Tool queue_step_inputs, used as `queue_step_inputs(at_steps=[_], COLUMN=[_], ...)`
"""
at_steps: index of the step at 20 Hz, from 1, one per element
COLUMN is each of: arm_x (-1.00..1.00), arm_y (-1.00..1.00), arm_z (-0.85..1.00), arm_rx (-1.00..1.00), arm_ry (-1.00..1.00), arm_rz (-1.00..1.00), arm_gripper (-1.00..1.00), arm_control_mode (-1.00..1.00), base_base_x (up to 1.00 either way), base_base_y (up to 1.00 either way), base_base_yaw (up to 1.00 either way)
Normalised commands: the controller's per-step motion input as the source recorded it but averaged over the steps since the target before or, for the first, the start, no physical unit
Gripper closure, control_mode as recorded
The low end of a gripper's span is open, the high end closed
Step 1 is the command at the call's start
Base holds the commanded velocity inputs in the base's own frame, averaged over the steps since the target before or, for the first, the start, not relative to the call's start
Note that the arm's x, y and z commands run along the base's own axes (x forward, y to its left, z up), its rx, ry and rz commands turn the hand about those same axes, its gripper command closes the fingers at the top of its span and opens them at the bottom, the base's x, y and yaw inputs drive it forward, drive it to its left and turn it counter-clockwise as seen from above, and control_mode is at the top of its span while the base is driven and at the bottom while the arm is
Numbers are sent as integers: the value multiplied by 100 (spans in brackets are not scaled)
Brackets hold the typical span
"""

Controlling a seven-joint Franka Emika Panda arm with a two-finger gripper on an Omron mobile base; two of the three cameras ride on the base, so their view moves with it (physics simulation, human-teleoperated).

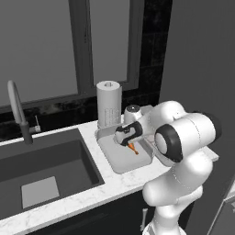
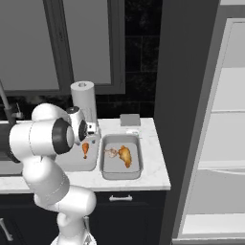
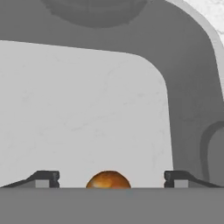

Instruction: Place one garlic and one chicken drumstick in each tupperware on the nearby counter, to pack two identical lunches.

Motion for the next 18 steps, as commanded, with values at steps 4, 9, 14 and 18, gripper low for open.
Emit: queue_step_inputs(at_steps=[4, 9, 14, 18], arm_x=[-58, -87, -100, -100], arm_y=[-15, -32, -31, -21], arm_z=[79, 95, 77, 45], arm_rx=[0, 0, 0, 0], arm_ry=[0, 0, 2, 1], arm_rz=[0, 0, 0, 0], arm_gripper=[-100, -100, -100, -100], arm_control_mode=[-100, -100, -100, -100], base_base_x=[0, 0, 0, 0], base_base_y=[0, 0, 0, 0], base_base_yaw=[0, 0, 0, 0])
